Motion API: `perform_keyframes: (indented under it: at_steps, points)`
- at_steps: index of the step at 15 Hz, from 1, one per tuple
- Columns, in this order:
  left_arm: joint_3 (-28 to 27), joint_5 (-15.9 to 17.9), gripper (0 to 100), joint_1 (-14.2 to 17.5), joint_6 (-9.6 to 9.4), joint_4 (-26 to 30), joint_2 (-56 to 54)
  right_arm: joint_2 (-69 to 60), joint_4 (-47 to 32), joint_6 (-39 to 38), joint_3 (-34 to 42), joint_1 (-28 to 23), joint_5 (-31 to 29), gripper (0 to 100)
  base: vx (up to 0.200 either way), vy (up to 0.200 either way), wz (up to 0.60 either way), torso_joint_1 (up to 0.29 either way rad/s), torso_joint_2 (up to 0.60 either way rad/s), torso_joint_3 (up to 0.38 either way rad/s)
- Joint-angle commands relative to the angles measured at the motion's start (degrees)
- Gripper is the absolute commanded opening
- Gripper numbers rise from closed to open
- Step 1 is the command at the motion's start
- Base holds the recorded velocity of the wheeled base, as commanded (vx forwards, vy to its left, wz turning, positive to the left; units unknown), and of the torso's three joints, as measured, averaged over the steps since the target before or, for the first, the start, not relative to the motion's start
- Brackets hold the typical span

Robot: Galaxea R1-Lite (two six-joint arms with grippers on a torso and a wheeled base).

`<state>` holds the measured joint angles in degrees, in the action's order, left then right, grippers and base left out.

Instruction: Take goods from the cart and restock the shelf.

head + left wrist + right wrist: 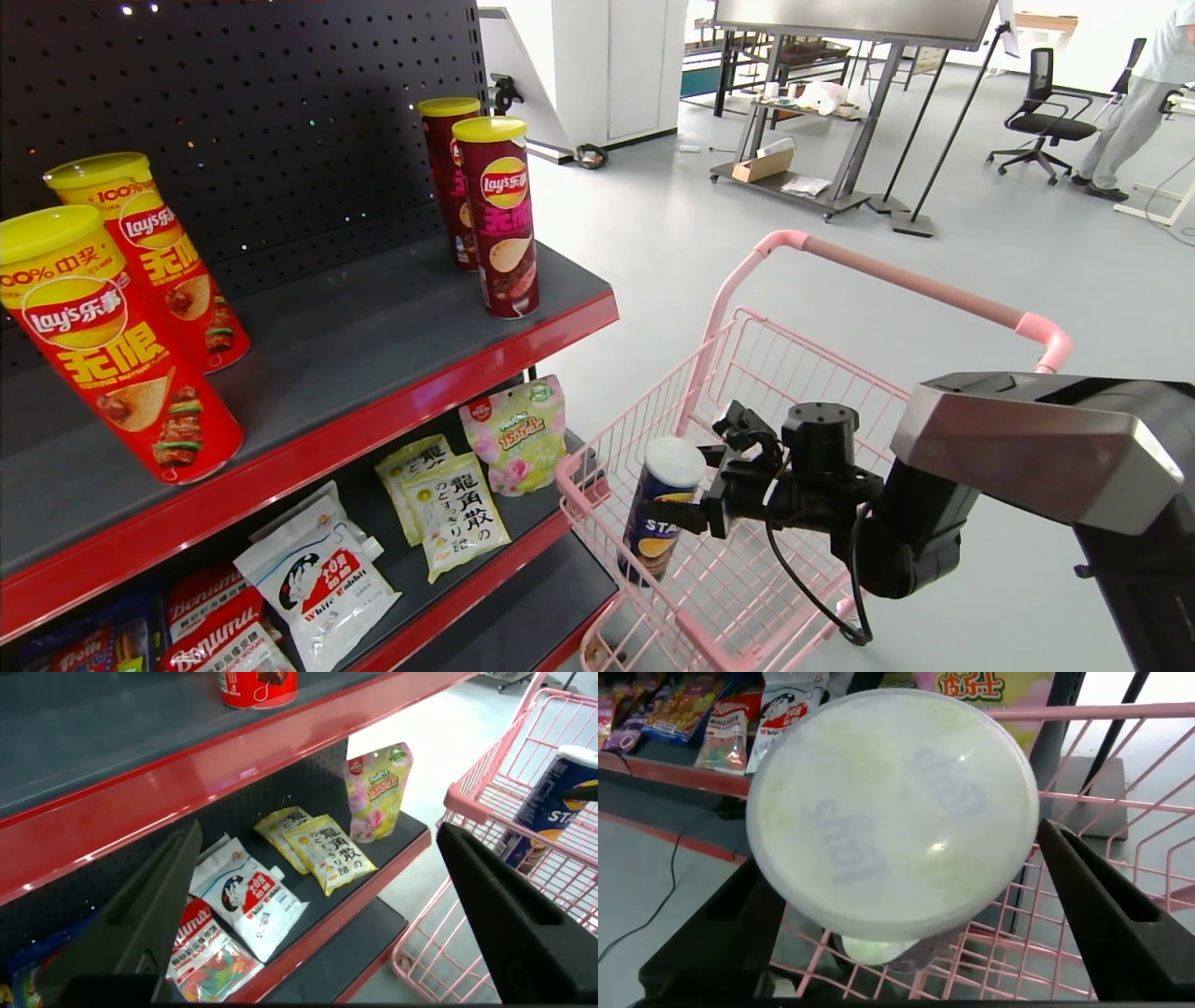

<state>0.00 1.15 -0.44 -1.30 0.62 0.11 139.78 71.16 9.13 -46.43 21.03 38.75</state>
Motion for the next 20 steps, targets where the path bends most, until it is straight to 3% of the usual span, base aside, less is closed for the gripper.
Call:
perform_keyframes:
  at_steps: [1,5,6,12,15,20]
  points:
    - [0.0,0.0,100,0.0,-0.01,0.0,0.0,0.3,0.0,-0.1,-0.2,0.3,0.0,100,0.000,0.000,0.00,0.000,0.00,0.000]
    - [0.0,0.0,100,0.0,0.07,0.0,0.0,1.0,0.0,-0.3,-1.3,0.7,-0.3,100,0.000,0.000,0.00,0.000,0.00,0.000]
    - [0.0,0.0,100,0.0,-0.01,0.0,0.0,1.2,0.0,-0.3,-1.6,0.7,-0.3,0,0.000,0.000,0.00,0.000,0.00,0.000]
    - [0.0,0.0,100,0.0,-0.01,0.0,0.0,0.6,1.6,-0.3,-0.1,1.2,-1.0,0,0.000,0.000,0.00,0.000,0.00,0.000]
    - [0.0,0.1,100,0.0,-0.01,0.0,0.0,-9.5,2.5,-4.1,2.7,1.3,-4.8,0,0.000,0.000,0.00,0.000,0.00,0.000]
    - [0.0,0.1,100,0.0,0.07,0.0,0.0,-31.1,-11.2,-4.9,4.5,0.3,-6.3,0,0.000,0.000,0.00,0.000,0.00,0.000]
